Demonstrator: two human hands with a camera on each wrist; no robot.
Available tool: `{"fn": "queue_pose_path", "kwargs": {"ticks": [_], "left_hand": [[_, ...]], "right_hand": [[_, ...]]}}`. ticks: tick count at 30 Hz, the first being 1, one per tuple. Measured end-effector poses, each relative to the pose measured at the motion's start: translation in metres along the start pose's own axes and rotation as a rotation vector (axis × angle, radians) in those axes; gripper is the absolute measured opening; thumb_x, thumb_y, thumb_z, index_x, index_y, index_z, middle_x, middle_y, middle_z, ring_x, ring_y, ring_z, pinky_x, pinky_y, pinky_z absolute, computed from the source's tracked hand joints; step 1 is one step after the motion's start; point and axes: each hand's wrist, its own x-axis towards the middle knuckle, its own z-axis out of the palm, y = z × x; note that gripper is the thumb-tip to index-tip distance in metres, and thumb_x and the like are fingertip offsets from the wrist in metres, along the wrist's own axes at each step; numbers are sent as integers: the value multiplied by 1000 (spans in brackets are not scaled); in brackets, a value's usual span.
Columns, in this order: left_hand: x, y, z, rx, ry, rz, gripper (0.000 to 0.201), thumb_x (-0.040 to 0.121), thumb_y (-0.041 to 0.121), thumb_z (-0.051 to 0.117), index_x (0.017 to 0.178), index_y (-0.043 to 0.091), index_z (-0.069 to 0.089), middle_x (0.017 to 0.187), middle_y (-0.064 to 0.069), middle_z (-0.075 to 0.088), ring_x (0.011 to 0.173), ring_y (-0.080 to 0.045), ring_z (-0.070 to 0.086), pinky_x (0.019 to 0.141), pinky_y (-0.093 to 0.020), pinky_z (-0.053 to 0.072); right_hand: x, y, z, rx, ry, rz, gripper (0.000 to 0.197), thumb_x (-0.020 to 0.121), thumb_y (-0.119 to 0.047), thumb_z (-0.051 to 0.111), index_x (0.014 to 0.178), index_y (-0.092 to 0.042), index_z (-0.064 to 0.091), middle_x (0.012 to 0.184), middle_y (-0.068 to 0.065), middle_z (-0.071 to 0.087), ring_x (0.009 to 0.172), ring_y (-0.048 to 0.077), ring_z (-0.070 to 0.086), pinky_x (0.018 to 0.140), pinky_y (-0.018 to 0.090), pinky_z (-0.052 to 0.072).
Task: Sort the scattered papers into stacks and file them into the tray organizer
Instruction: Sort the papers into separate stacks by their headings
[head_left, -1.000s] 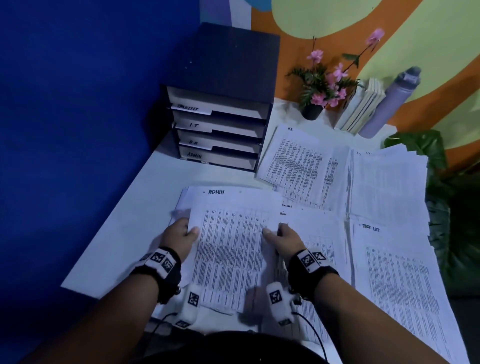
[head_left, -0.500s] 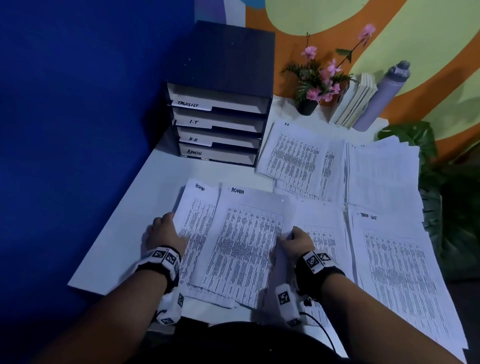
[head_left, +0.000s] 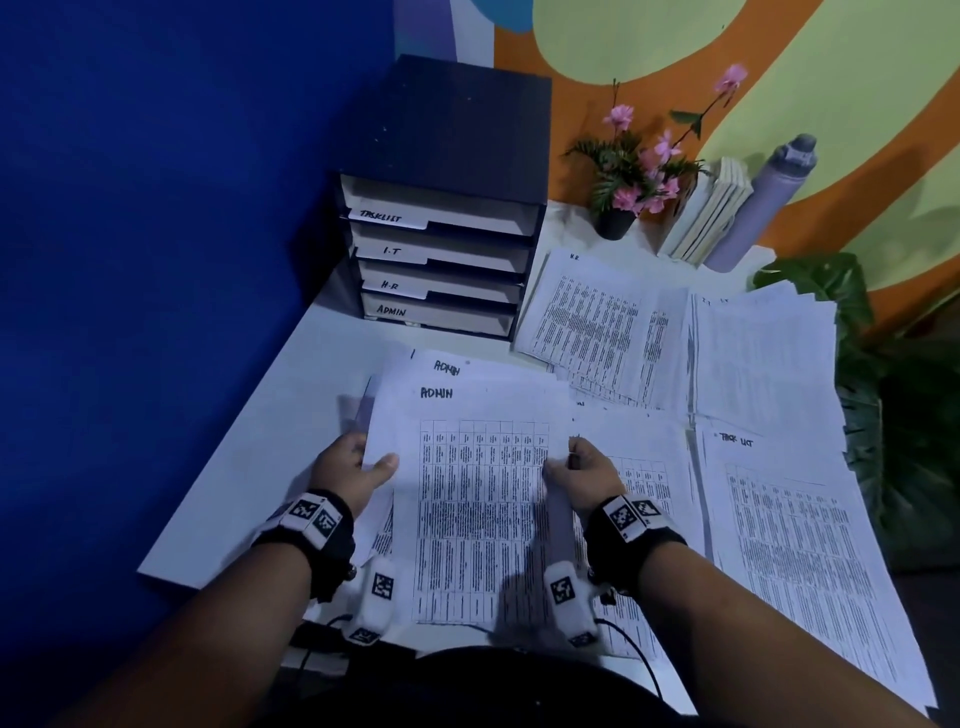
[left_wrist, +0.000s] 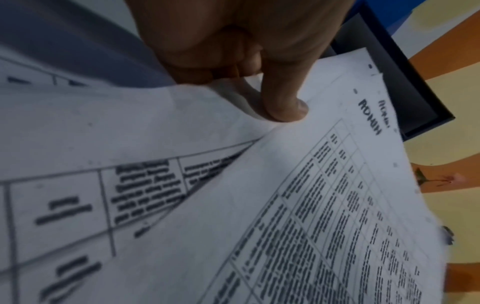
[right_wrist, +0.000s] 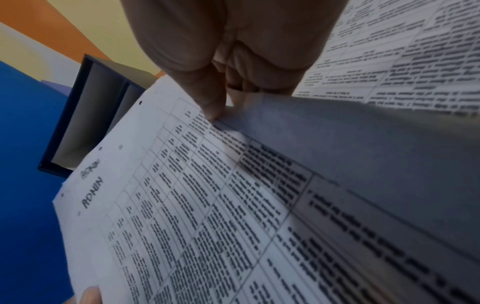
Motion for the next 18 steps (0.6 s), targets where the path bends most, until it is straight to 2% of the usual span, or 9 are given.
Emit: {"fn": "queue_pose_path", "kwargs": {"ticks": [3,5,7,9,12,15,17,18], "left_hand": [[-1,3,0,40,45,13,9,91,23,62,92,14,60,86,1,65,83,-20,60,79,-27,44],[3,0,-1,126,84,2,24,96,29,51,88,8,60,82,-9,64,79,-23,56,73,-29,41],[7,-2,-3,169,112,-1,32,97,29,47,91,1,59,84,-20,62,76,-24,53,69,-30,39],[9,-3,-2,174,108,1,31,98,27,45,92,-1,59,80,-17,57,75,-23,49,68,-30,37],[6,0,6,143,38,22,25,99,22,44,88,5,59,78,-8,56,75,-21,48,70,-27,36],[6,1,17,75,0,48,24,99,20,43,86,6,59,78,-6,55,77,-18,47,69,-25,35],[6,4,19,151,8,47,21,99,20,45,95,9,62,90,-7,60,84,-20,51,72,-24,38],[8,2,18,253,33,58,21,97,21,49,108,10,63,105,-9,61,94,-22,55,80,-25,41]], "right_hand": [[-1,-2,1,8,36,16,17,81,-21,61,70,-13,51,62,8,56,59,22,56,58,38,54],[-1,-2,-1,3,72,17,26,81,-24,60,63,-17,43,59,8,52,58,20,53,55,33,48],[0,1,-3,18,89,34,32,83,-25,61,60,-19,39,57,6,49,58,20,52,54,32,44],[0,2,-4,77,92,42,35,82,-28,62,58,-20,38,58,7,45,58,19,48,55,33,43],[0,-1,-3,133,55,28,29,76,-36,61,67,-16,42,62,10,48,59,21,49,57,41,48],[-3,-8,-1,180,46,21,2,83,-20,61,84,-19,60,69,12,60,61,26,58,63,50,56],[-3,-9,-2,156,72,21,8,82,-15,61,88,-10,62,70,13,61,62,25,59,63,50,57],[-3,-9,-3,141,77,20,10,81,-13,61,89,-7,61,70,13,61,62,24,59,63,48,57]]}}
